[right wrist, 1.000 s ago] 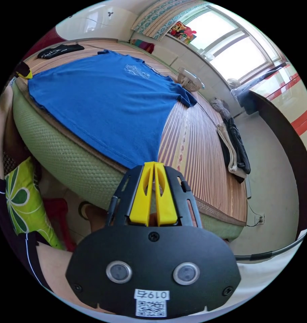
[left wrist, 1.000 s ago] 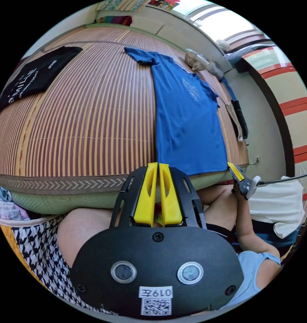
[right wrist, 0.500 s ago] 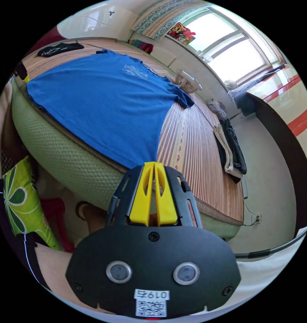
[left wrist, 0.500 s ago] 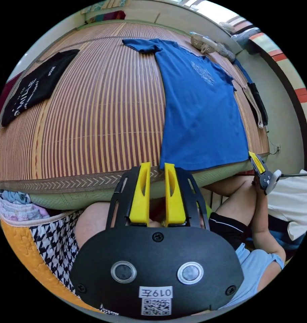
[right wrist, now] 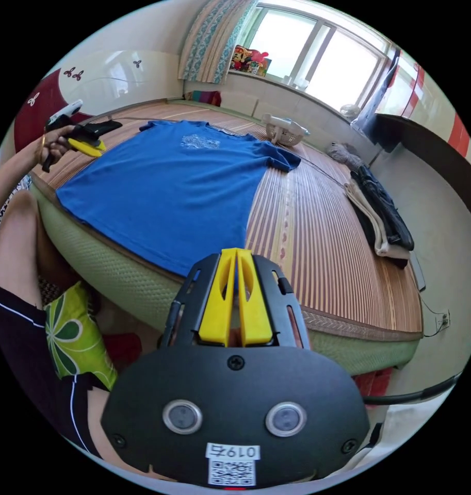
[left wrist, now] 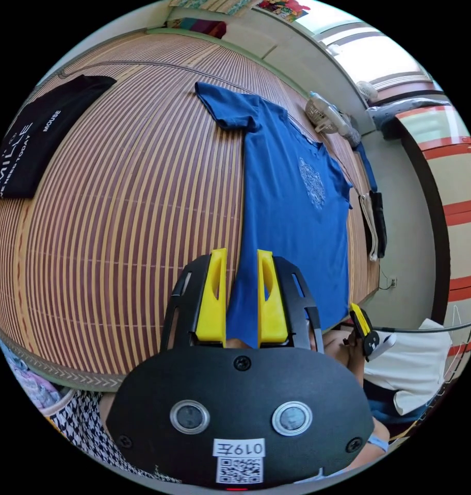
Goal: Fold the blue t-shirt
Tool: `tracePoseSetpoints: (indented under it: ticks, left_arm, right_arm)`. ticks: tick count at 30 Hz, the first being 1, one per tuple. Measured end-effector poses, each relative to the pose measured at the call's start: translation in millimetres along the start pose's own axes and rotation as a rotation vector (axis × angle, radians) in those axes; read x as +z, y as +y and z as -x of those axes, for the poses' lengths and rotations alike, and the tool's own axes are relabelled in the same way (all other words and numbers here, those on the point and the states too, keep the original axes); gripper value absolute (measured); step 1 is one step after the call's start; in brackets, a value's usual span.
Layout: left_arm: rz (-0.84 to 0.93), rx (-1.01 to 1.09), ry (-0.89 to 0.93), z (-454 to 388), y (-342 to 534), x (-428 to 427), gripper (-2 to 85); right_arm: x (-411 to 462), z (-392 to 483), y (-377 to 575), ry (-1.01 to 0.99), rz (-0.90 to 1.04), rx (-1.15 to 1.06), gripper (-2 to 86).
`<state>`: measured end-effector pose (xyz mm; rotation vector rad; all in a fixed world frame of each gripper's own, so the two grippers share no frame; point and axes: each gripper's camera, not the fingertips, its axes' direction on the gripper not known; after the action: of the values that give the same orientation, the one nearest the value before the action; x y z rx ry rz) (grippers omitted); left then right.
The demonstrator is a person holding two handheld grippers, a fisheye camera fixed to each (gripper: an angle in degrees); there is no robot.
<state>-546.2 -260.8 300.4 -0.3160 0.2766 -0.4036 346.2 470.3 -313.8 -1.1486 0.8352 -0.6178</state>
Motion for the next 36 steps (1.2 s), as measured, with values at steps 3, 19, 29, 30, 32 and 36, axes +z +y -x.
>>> tracePoseSetpoints:
  ticks: [3,19,29,30,32,36]
  left_arm:
    - [0.006,-0.012,0.027,2,-14,3,6.8]
    - [0.042,0.064,-0.044,4,-34,15,1.2]
    - [0.055,0.082,-0.042,9,-11,13,1.3]
    - [0.059,0.084,-0.035,12,-6,12,1.3]
    - [0.087,0.086,0.008,24,15,12,1.4]
    - [0.092,0.079,0.075,38,43,9,1.4]
  right_arm:
    - [11,4,7,-0.007,0.037,-0.042,-0.9]
    - [37,-10,16,0.011,0.080,-0.067,-0.9]
    - [32,-72,37,-0.071,0.010,0.034,-0.1]
    - [31,-79,40,-0.079,0.002,0.054,0.0]
    - [31,-116,50,-0.133,-0.018,0.151,1.0]
    - [47,-177,64,-0.276,-0.010,0.320,3.4]
